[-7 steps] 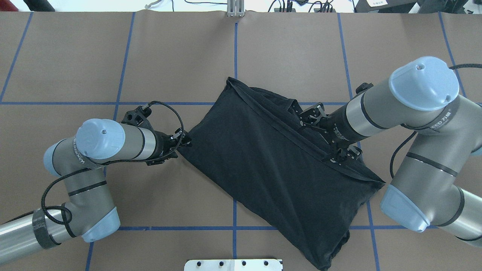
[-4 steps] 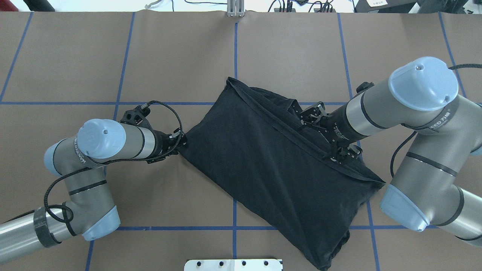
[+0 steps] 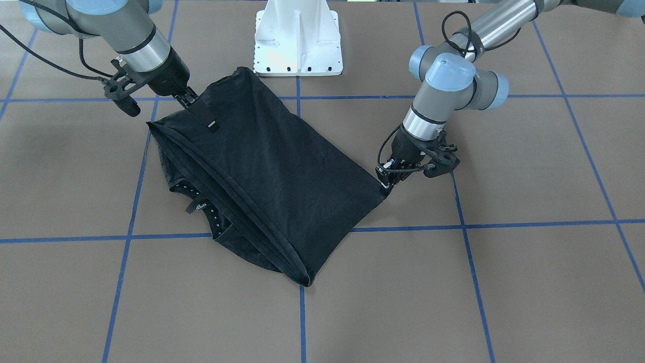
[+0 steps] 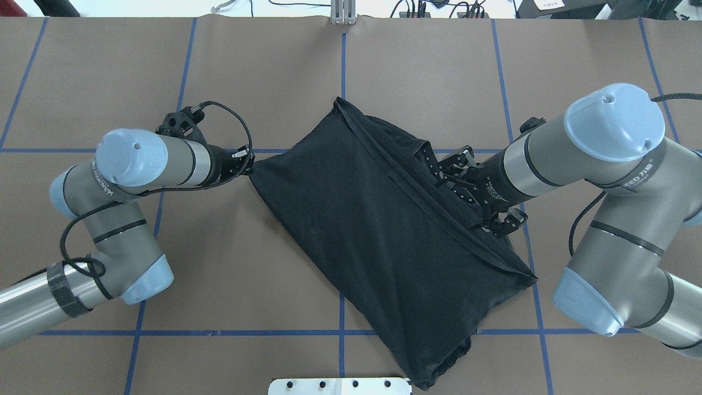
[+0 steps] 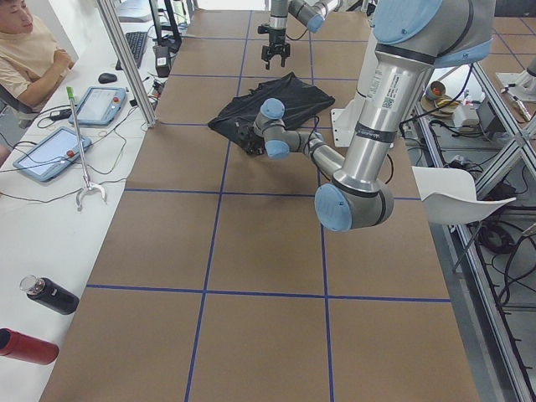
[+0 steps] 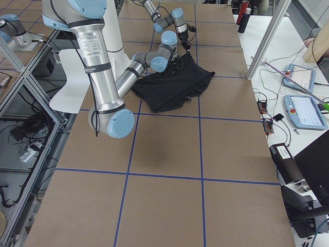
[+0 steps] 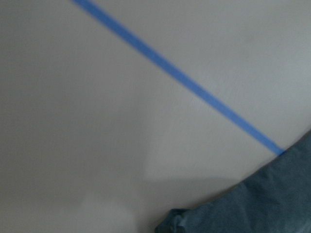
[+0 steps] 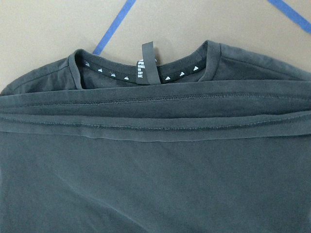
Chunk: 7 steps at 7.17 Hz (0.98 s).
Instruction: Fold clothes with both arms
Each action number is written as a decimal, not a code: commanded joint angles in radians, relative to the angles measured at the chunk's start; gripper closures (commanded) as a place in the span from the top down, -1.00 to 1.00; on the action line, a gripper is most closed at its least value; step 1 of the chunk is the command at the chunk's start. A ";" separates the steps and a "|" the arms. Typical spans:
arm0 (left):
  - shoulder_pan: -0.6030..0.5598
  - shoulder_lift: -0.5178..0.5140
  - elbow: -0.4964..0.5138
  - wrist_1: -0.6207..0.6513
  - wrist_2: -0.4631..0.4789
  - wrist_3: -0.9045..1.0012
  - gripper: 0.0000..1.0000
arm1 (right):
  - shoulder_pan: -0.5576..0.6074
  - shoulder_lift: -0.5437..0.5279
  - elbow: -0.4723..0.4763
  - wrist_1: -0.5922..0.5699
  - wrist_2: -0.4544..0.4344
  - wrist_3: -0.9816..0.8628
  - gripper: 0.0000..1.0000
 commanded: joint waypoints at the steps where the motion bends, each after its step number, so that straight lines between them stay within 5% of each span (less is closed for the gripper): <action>1: -0.114 -0.187 0.218 -0.043 -0.001 0.095 -1.00 | 0.005 0.005 0.000 0.000 -0.005 0.000 1.00; 2: -0.152 -0.281 0.378 -0.125 0.002 0.147 -1.00 | 0.017 0.005 0.001 0.001 -0.028 0.000 1.00; 3: -0.175 -0.432 0.641 -0.264 0.003 0.154 -1.00 | 0.022 0.005 0.000 0.000 -0.054 0.000 1.00; 6: -0.183 -0.561 0.826 -0.352 0.025 0.224 -0.98 | -0.003 0.060 -0.051 -0.003 -0.173 0.000 1.00; 7: -0.183 -0.572 0.855 -0.377 0.028 0.228 -0.53 | -0.010 0.073 -0.065 -0.002 -0.195 0.000 1.00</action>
